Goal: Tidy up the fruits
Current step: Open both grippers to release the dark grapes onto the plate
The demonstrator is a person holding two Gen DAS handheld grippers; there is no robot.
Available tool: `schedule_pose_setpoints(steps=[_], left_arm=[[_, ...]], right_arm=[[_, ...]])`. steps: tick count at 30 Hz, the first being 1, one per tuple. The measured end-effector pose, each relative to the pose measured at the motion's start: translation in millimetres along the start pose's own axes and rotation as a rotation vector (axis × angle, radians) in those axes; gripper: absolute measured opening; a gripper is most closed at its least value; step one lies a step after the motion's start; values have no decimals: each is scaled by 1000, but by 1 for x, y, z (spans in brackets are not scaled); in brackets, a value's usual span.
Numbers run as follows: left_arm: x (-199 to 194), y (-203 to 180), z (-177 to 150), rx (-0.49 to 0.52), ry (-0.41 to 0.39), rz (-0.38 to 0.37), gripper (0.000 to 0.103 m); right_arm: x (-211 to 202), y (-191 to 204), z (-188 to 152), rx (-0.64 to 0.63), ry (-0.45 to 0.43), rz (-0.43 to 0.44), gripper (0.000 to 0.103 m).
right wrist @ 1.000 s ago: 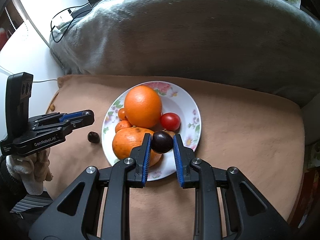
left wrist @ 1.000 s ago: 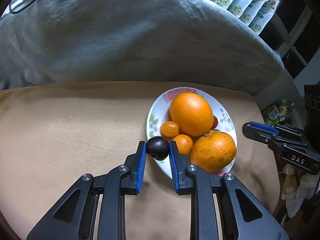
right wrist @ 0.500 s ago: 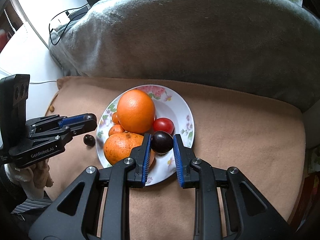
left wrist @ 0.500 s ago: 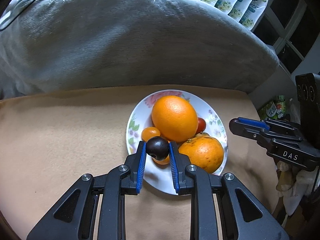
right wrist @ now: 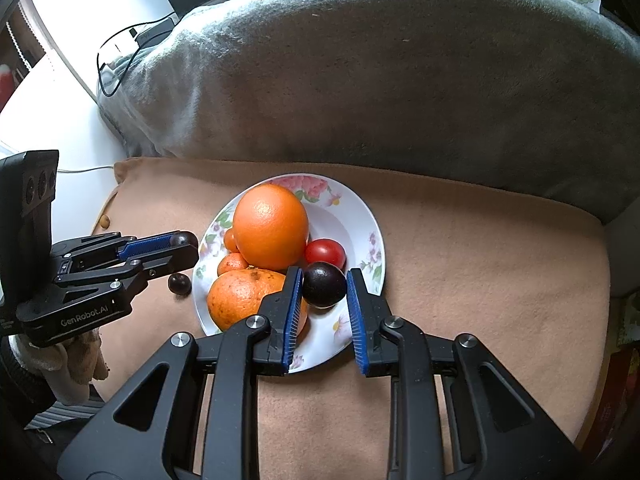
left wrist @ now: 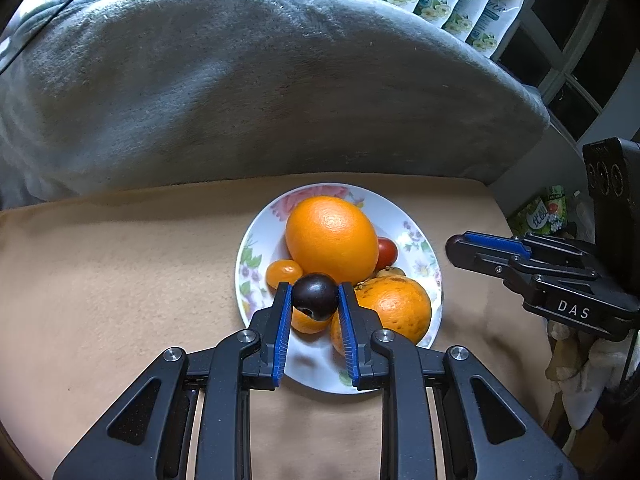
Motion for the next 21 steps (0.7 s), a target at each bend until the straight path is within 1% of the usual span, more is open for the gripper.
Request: schedule_pose_setpoints(steps=[2, 3, 4, 5, 10, 11, 12, 13, 14, 15, 17, 18, 21], left_arm=[[0, 0, 0, -2, 2, 0, 22], [0, 0, 0, -2, 2, -1, 23], [0, 0, 1, -2, 1, -2, 27], [0, 0, 1, -2, 0, -3, 29], [-1, -1, 1, 2, -2, -2, 30], [-1, -2, 1, 4, -3, -2, 37], [-2, -2, 1, 5, -5, 0, 44], [-4, -2, 2, 6, -13, 2, 57], [-6, -2, 1, 7, -20, 2, 62], [-8, -2, 1, 8, -24, 7, 63], [-9, -2, 1, 12, -25, 22, 67], [-10, -3, 1, 17, -26, 29, 68], [-12, -3, 0, 27, -26, 44, 68]], right_arm=[[-1, 0, 1, 0, -11, -9, 46], [-2, 1, 1, 0, -17, -11, 50], [-3, 1, 2, 1, -22, -7, 50], [-3, 1, 3, 1, -22, -5, 51], [-2, 2, 4, 0, -23, -11, 51], [-2, 2, 4, 0, -24, -14, 52], [-2, 1, 4, 1, -25, -16, 55], [-3, 1, 4, 2, -28, -20, 58], [-4, 1, 5, 2, -33, -25, 63], [-4, 1, 5, 2, -36, -28, 66], [-5, 2, 5, -1, -39, -38, 68], [-5, 2, 6, -1, -39, -45, 69], [-5, 3, 7, -2, -41, -56, 78]])
Point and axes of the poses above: each gripper's, at about its wrist camera, not at the fingertips, and x roughly the way its jaws point, y to its left, z to its top, the point moved 1 cm from there along x, roughly the way its jaws point, and after that the axes turned 1 degree about -x, right-handed, at the moved point
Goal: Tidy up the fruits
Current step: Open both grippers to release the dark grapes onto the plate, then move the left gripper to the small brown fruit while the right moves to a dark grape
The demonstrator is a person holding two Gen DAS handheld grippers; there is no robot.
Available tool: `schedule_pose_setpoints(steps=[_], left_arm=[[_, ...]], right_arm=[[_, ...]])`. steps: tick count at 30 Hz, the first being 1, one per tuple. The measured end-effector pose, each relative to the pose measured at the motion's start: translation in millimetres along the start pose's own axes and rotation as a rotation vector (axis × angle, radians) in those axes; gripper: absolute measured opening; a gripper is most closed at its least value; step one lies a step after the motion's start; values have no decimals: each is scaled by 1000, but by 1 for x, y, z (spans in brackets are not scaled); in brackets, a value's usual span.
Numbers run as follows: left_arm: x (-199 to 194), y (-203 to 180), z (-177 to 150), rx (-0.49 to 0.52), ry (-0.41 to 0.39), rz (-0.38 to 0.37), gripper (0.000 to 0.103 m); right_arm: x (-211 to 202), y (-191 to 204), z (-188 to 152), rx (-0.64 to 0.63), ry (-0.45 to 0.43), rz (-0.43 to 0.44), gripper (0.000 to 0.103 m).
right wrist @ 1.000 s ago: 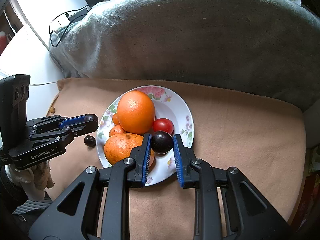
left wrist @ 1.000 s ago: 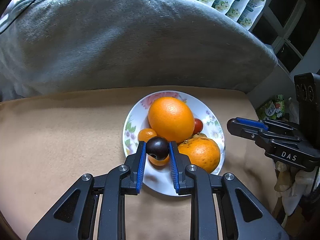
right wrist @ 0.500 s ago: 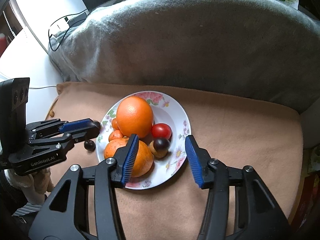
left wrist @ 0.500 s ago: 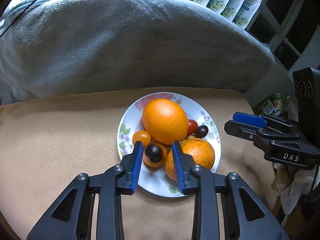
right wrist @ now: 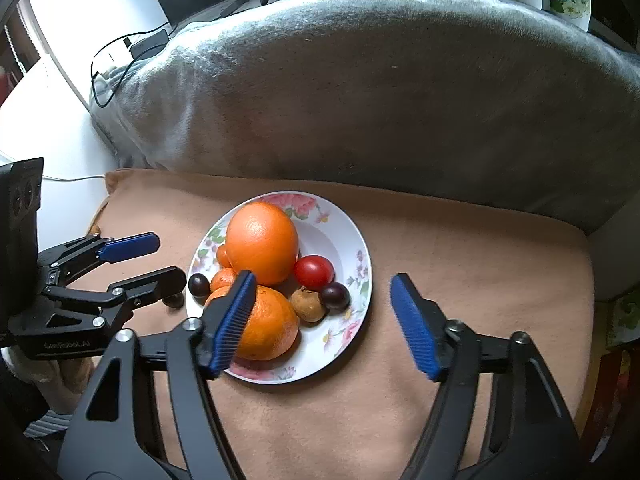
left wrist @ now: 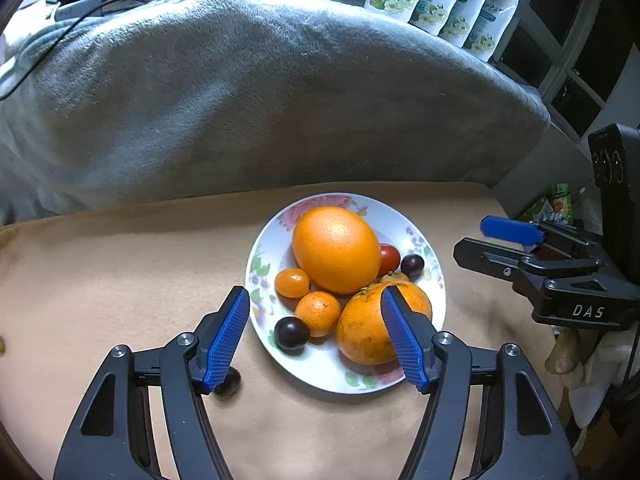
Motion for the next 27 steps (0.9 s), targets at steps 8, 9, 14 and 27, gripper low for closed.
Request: schedule_pose_setpoints(steps=[8, 9, 14, 27], left_arm=[[-10, 4, -3, 5, -8, 18, 70], [-12, 5, -3, 6, -9, 20, 70], [-22, 12, -6, 5, -18, 24, 70], [-45, 49, -17, -54, -44, 35, 70]], right_arm=[[-2, 7, 3, -4, -4, -15, 84], [-3, 8, 3, -4, -5, -17, 84], [-6, 17, 6, -5, -15, -18, 85], [-12, 55, 9, -34, -44, 14, 85]])
Point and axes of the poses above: each gripper's, at about its wrist camera, not at the fingertips, and x roughly the way its jaws point, y to its left, z to its top, the point moved 1 cm from there along x, roughly the way its jaws point, and after that the axes turned 1 degree about -x, right-handed, at the moved point
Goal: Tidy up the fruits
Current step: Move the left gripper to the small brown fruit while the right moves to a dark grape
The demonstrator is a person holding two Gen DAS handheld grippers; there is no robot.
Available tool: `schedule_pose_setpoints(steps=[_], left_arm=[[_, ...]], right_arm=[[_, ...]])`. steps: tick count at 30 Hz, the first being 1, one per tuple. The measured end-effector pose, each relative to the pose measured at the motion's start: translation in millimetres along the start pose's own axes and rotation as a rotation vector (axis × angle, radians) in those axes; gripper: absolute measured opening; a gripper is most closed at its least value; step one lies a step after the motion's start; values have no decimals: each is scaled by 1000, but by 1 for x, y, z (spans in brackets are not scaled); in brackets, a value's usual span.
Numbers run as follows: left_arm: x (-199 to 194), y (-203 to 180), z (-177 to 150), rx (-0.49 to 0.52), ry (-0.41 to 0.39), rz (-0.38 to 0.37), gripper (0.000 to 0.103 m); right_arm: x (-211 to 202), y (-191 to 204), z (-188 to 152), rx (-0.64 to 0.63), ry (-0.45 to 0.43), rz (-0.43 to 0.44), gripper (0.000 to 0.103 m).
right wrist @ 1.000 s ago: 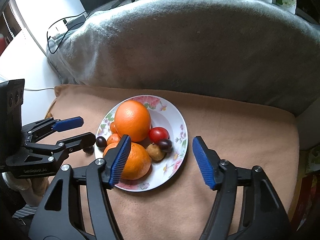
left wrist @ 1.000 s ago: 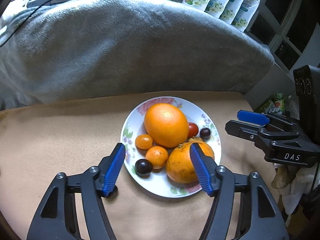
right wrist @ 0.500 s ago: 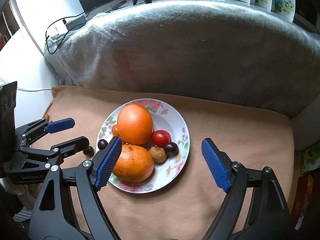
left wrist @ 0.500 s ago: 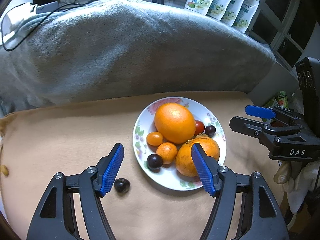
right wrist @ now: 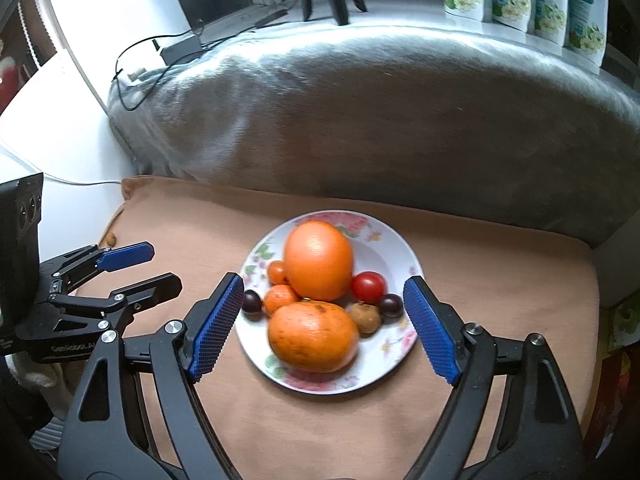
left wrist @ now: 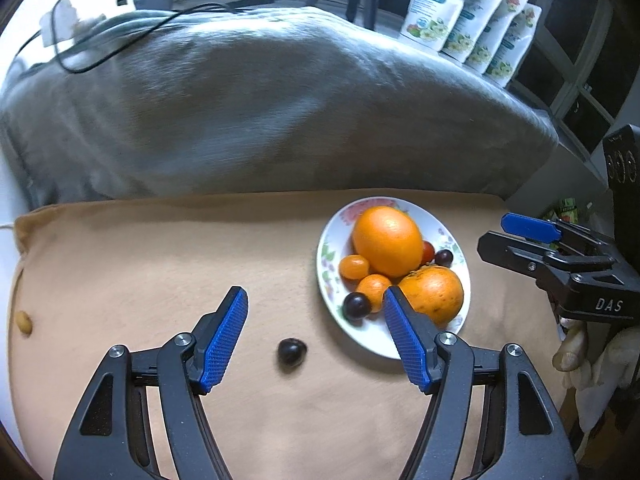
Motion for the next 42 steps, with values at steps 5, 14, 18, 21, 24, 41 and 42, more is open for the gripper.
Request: schedule_pose_setpoints(steps=[5, 14, 18, 21, 24, 41, 42], left_arm=[[-12, 21, -4, -31, -12, 11, 70], [-29, 70, -17, -108, -25, 58, 70], [-35, 96, -25, -169, -33, 80, 70], [-38, 114, -32, -211, -34, 97, 70], [-40, 132, -40, -253, -34, 117, 70], [-43, 191, -66, -395, -39, 193, 67], [-42, 194, -66, -400, -39, 196, 67]], right_arm=[[2, 25, 1, -35, 2, 29, 85], [17, 74, 0, -125, 51, 110, 85], [27, 99, -4, -212, 96, 142, 85], [37, 119, -9, -290, 136, 164, 84], [51, 128, -13, -329, 186, 182, 74], [97, 140, -18, -503, 349, 214, 54], [100, 140, -18, -513, 359, 215, 53]])
Point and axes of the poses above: each gripper's, at about its wrist camera, not at the fingertips, and x roughly the way its jaws point, y to its left, z to its top, the point moved 1 cm from there along x, roughly the way its jaws point, and after that the axes turned 1 degree about -x, right-handed, at the moved point
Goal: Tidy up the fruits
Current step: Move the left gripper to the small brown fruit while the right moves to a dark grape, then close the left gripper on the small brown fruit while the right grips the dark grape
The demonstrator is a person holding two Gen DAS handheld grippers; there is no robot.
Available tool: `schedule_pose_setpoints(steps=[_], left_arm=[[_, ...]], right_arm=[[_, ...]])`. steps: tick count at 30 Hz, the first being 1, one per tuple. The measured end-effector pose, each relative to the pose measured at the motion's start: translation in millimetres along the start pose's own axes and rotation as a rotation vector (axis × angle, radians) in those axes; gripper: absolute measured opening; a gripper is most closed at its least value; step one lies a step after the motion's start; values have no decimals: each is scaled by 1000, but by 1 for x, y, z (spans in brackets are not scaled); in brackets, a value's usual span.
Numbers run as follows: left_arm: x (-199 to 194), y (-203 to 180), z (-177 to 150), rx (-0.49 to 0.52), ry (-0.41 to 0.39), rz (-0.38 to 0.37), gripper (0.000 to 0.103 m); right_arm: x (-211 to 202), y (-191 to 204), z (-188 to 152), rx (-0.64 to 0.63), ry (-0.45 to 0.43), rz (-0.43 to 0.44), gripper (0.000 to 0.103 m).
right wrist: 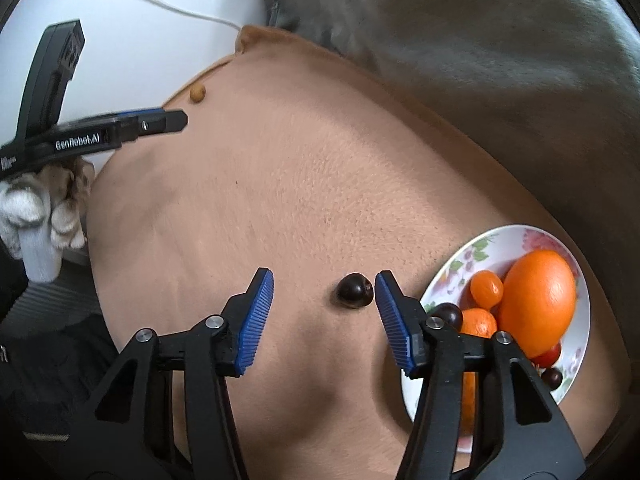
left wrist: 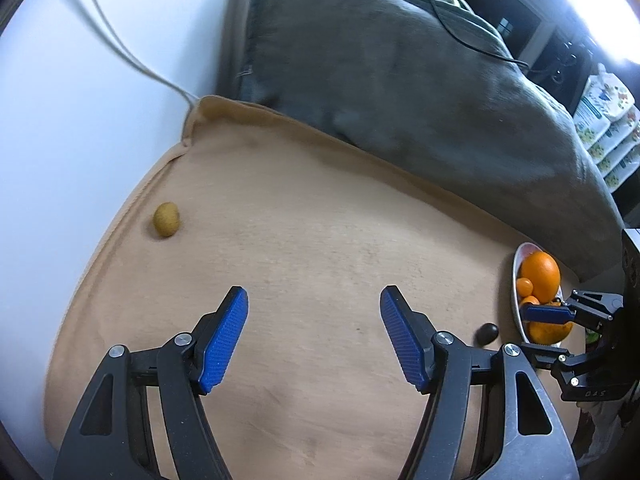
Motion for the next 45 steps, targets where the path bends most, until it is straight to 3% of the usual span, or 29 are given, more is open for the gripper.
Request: schedule_pose_setpoints(steps=[10, 21, 39, 45], left_arm=[[10, 30, 12, -80, -6, 66, 65], [17, 86, 42, -259, -50, 171, 47], [38, 91, 57, -230, -60, 238, 37], [45, 90, 58, -202, -47, 253, 29]], right_arm=[[21, 0, 5, -87, 81, 11, 51], [37, -1, 9, -112, 115, 28, 47], [37, -7, 12, -116, 135, 35, 43], [40, -6, 14, -119, 141, 36, 43]])
Point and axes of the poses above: each gripper's, at about its wrist camera, not at the fingertips, and x roughly the way its jaws point, y to its left, z to its top, the point moved 1 cm from there along x, roughly the way its jaws point, and after that the axes turned 1 degree about -x, right-handed, at the moved point
